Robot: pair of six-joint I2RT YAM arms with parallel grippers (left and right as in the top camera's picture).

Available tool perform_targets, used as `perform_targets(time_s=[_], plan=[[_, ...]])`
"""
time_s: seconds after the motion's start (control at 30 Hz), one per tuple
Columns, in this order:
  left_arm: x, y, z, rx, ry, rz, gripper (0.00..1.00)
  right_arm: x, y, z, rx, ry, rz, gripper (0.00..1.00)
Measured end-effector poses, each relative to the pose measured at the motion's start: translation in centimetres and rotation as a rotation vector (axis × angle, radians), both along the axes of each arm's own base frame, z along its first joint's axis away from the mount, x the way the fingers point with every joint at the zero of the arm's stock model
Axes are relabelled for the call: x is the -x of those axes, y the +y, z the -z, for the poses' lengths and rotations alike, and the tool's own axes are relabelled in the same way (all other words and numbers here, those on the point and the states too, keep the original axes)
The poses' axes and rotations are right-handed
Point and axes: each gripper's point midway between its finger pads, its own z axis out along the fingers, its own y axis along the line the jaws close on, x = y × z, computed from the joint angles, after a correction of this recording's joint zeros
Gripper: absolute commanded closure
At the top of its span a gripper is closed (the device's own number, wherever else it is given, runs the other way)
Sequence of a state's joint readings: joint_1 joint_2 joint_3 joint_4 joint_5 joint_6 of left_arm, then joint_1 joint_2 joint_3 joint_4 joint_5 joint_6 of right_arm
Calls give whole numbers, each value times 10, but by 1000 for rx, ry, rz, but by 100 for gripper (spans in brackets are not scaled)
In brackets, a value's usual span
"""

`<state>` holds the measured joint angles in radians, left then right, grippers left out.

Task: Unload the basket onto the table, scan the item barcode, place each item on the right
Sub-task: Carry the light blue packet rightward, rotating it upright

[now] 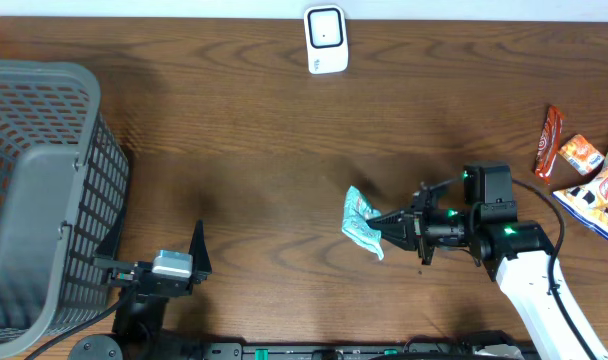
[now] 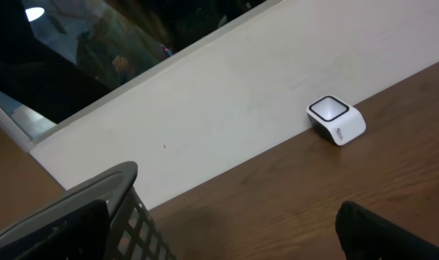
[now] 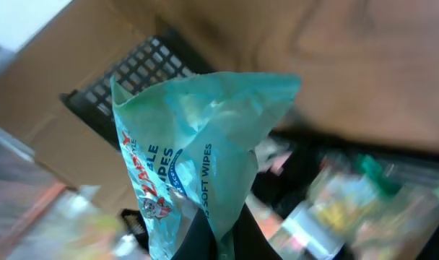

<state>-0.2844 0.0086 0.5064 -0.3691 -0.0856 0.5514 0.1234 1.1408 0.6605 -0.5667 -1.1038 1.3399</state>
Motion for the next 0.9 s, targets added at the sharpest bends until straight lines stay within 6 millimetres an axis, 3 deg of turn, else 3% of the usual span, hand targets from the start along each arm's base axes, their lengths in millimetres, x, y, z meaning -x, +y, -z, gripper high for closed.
perform_targets(time_s=[0.3, 0.5, 0.6, 0.9], plan=[[0, 0, 0, 0, 0, 0, 0, -10, -9, 29, 51, 439, 245, 99], [0, 0, 0, 1, -1, 0, 1, -31, -2, 43, 0, 536, 265, 99], [0, 0, 0, 0, 0, 0, 0, -31, 2, 51, -25, 594, 239, 99], [0, 0, 0, 0, 0, 0, 0, -17, 12, 31, -149, 579, 89, 98]])
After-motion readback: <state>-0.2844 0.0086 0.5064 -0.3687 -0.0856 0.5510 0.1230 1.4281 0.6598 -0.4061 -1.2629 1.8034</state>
